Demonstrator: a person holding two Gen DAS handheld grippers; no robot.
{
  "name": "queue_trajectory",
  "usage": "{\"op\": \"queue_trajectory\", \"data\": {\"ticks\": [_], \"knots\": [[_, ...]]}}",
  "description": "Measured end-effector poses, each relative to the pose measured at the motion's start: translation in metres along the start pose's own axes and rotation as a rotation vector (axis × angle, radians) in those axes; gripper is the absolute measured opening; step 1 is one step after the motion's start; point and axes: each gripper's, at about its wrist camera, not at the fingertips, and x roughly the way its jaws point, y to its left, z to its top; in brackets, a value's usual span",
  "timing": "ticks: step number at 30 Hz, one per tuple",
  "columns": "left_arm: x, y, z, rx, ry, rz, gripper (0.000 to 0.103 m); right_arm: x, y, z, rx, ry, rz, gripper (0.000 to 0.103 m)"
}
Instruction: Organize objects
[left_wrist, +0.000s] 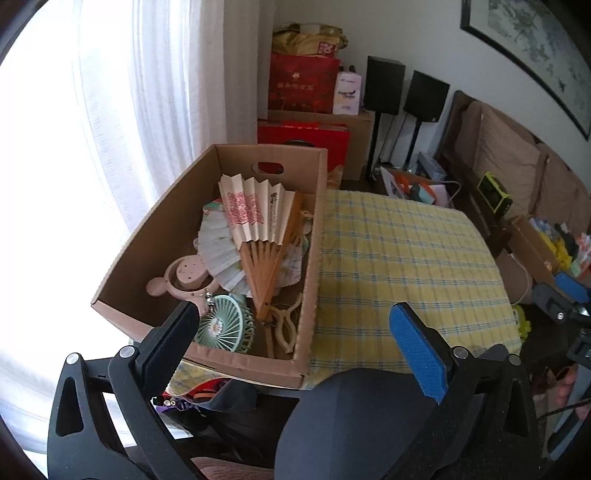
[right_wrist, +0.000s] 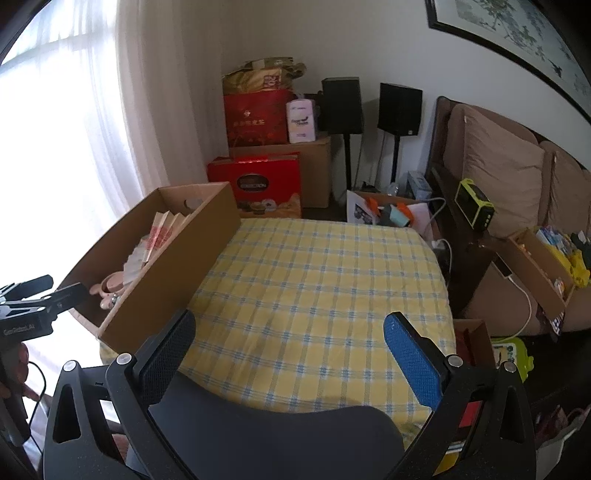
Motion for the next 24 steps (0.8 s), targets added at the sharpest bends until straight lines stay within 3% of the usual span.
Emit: {"op": "queue_trajectory", "data": {"ticks": [24], "knots": [[-0.005,-0.047,-0.008,0.063,-0.014,-0.041,0.103,0.000,-0.007,-0.009,0.014,0.003,-0.052,0.103]]}}
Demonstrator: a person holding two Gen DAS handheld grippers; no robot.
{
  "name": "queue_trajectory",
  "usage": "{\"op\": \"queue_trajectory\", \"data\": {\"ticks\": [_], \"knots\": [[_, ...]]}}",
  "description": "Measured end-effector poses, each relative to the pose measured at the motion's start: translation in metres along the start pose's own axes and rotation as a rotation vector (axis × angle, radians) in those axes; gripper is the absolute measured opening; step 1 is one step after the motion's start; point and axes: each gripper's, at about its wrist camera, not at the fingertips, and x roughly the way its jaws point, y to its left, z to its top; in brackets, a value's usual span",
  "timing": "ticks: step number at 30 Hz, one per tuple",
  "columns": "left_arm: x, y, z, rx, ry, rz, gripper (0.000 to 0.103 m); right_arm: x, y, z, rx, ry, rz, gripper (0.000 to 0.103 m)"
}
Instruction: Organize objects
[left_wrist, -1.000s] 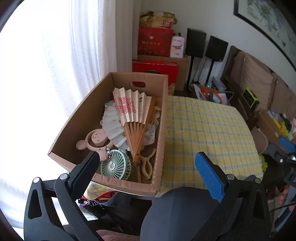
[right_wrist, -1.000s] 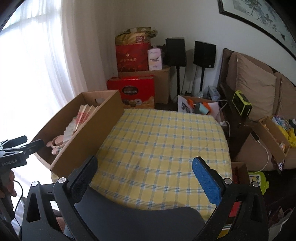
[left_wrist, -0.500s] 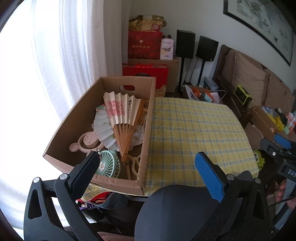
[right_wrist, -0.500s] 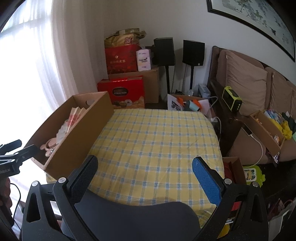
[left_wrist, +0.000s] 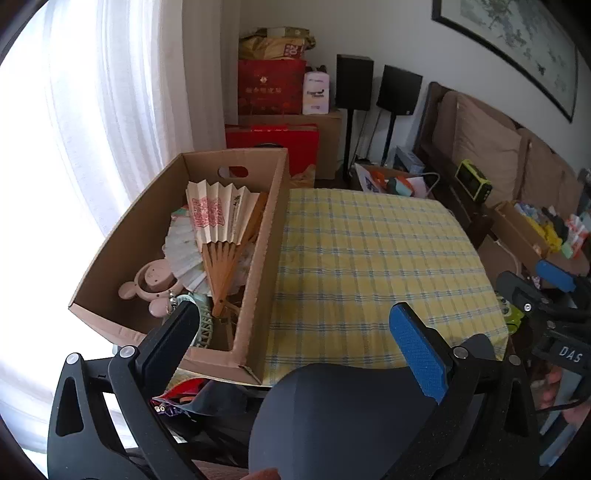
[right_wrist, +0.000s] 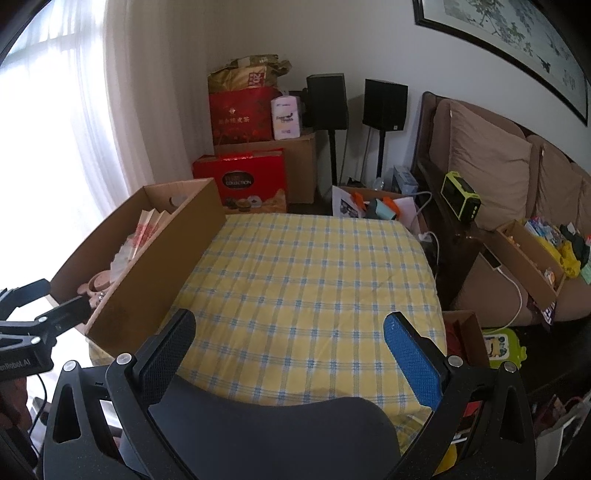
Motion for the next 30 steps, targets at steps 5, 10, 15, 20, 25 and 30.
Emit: {"op": "queue_trajectory", "data": {"ticks": [5,10,15,20,25,30], "knots": [[-0.001,-0.001,0.001,0.005,-0.006,0.002,0.103,0.003,0.005,-0.001,-0.006,0.005,0.002,0.103],[-0.003,-0.002,0.000,0.008,-0.011,0.015,0.103,0.003,0.009,-0.001,-0.013,0.010,0.008,0.103],[-0.001,0.001,-0.001,0.005,-0.010,0.022,0.103,0.002,0.012,-0.001,-0.016,0.010,0.007,0.103],[-0.001,0.003,0.000,0.002,-0.011,0.028,0.103,0.002,0.011,-0.001,-0.016,0.011,0.009,0.103],[-0.002,0.002,-0.001,0.003,-0.014,0.030,0.103,0.002,0.011,-0.001,-0.016,0.011,0.009,0.103],[-0.002,0.003,0.000,0.003,-0.014,0.034,0.103,0.001,0.013,0.000,-0.014,0.012,0.012,0.103]]}}
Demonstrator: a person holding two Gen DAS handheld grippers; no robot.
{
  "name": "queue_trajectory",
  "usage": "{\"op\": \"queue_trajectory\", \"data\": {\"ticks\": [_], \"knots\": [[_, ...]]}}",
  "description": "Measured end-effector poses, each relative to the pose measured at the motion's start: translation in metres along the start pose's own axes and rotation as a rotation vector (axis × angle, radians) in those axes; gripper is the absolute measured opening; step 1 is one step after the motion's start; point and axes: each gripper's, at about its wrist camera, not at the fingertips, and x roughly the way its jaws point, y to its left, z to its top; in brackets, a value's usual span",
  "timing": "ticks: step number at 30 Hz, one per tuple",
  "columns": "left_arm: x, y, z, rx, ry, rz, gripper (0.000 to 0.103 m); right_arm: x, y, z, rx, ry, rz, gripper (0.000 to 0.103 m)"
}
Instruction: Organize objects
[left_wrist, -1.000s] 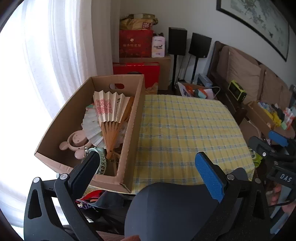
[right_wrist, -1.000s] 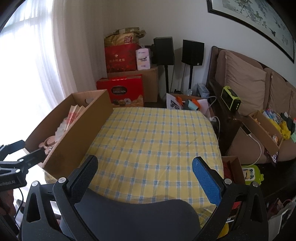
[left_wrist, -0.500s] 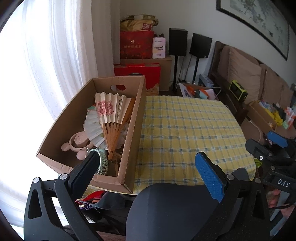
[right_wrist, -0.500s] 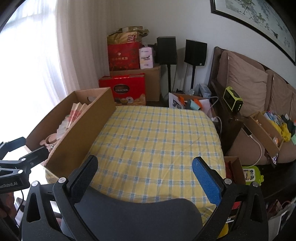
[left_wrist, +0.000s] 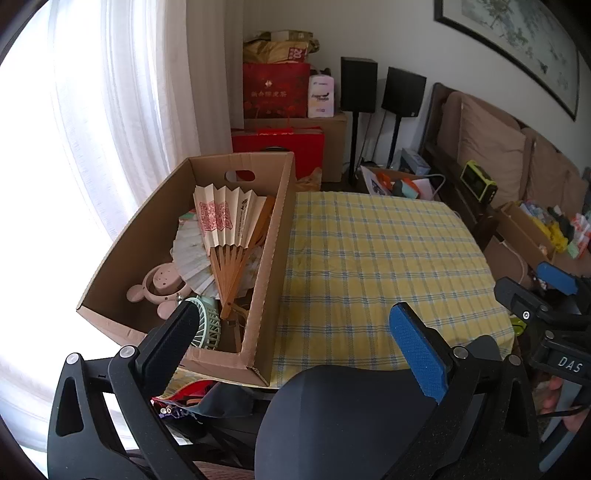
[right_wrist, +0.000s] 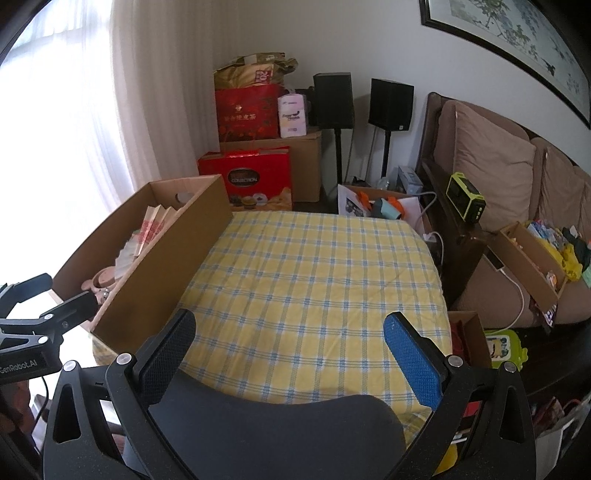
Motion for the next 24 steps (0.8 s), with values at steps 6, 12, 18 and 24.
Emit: {"op": "queue_trajectory", "data": {"ticks": [6,12,18,24], "knots": [[-0.0007,-0.0013,0.0000,0.001,0.002,-0.002,0.103,-0.0002,0.0005,-0.0002,0.002,0.000,0.002,0.103],[-0.0013,-0.0020,0.0003,-0.001,0.000,-0.002,0.103,-0.0001,0.0006,-0.0003,0.002,0.001,0.002,0.103],[-0.0017,-0.0013,0.0007,-0.002,-0.002,-0.001,0.103,0.0000,0.0001,-0.0002,0.002,0.000,0.001,0.103],[-0.0021,-0.0001,0.0025,-0.001,-0.004,0.000,0.103,-0.0007,0.0028,-0.0002,0.004,-0.002,0.002,0.103]]}}
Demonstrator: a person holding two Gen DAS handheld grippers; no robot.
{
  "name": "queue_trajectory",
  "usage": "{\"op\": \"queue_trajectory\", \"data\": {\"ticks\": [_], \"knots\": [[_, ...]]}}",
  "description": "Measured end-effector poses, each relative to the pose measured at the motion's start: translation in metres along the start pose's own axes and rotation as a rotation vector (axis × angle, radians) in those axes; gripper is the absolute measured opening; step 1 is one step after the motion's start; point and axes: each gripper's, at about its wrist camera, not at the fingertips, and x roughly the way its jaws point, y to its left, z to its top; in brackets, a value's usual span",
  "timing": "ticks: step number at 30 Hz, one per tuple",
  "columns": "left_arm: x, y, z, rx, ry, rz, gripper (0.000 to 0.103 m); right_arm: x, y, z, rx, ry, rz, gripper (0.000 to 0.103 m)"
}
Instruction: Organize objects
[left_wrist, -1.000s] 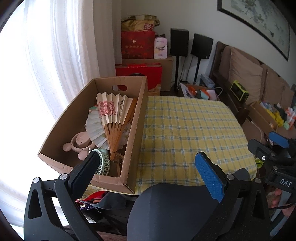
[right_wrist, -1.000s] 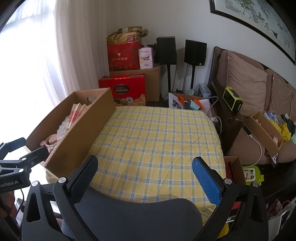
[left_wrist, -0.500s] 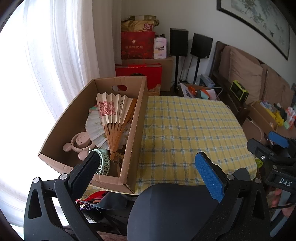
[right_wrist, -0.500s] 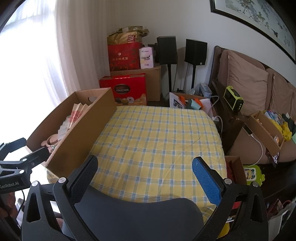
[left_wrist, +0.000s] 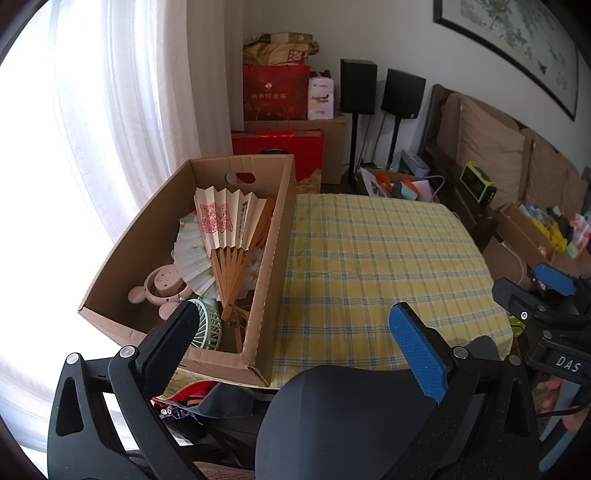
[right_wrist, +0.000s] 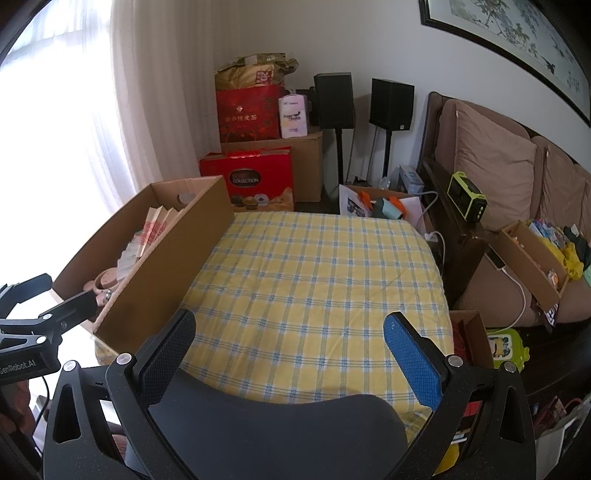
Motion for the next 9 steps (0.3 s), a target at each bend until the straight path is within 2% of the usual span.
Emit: {"op": "queue_trajectory", "data": {"ticks": [9], "knots": [[-0.0011,0.0014,0.0012,-0.002,0.000,0.008,0.103,-0.0003,-0.0007,0.0000,-0.001,-0.001,0.001,0.103]]}}
